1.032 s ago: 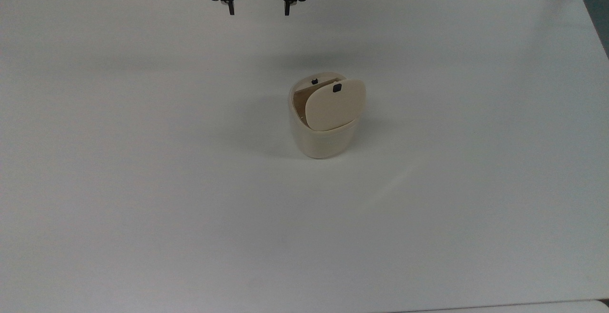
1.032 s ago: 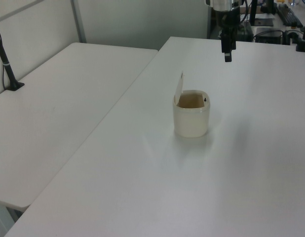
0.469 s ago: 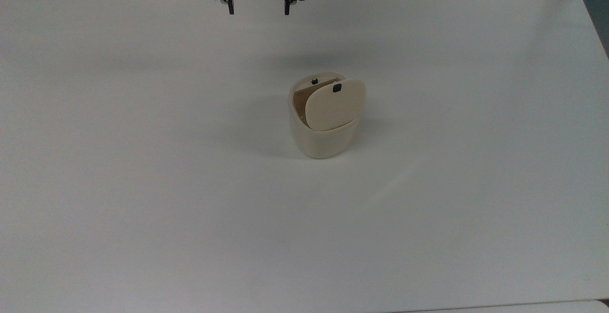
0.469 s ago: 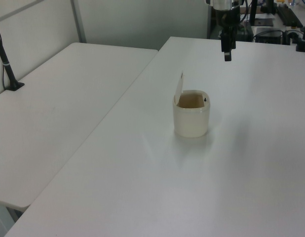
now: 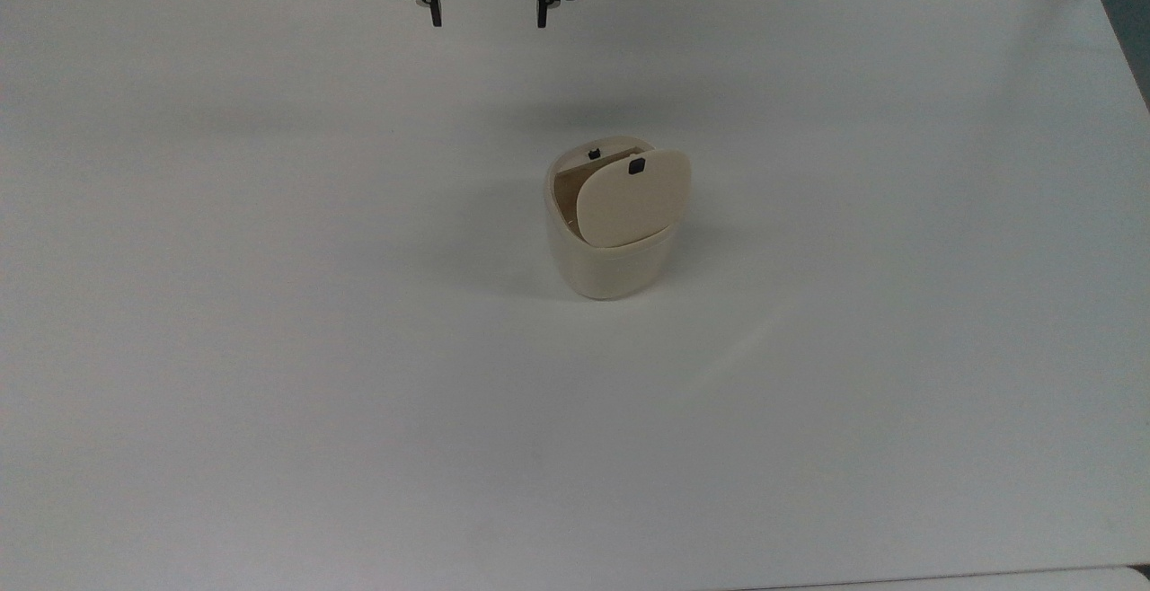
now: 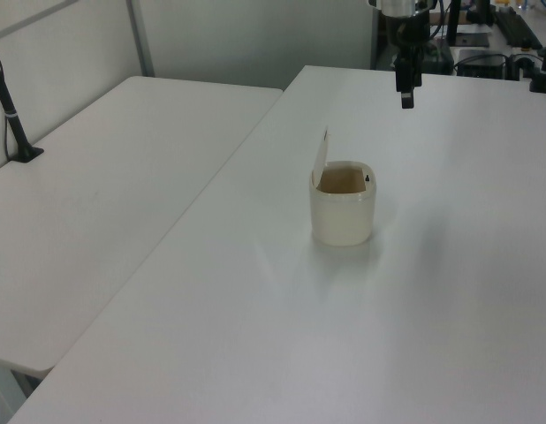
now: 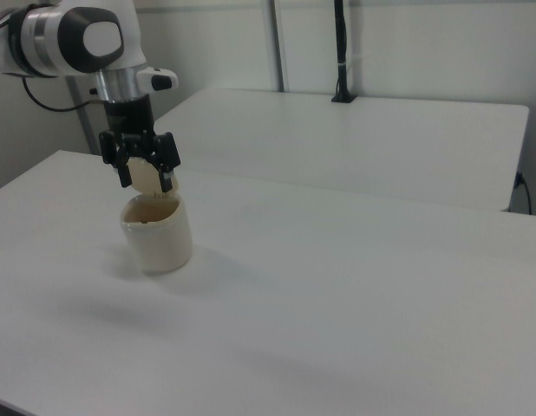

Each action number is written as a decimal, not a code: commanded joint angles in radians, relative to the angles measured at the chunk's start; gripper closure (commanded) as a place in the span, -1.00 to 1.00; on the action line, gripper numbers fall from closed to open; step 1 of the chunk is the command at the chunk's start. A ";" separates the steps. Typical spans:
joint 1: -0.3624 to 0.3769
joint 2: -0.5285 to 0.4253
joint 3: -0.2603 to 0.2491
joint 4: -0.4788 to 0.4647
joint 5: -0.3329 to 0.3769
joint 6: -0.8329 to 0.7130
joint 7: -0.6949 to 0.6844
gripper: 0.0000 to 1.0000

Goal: Open the trash bin

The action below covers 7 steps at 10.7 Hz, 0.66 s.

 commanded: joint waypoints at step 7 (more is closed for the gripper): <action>0.003 -0.017 -0.003 -0.003 -0.003 -0.016 0.012 -1.00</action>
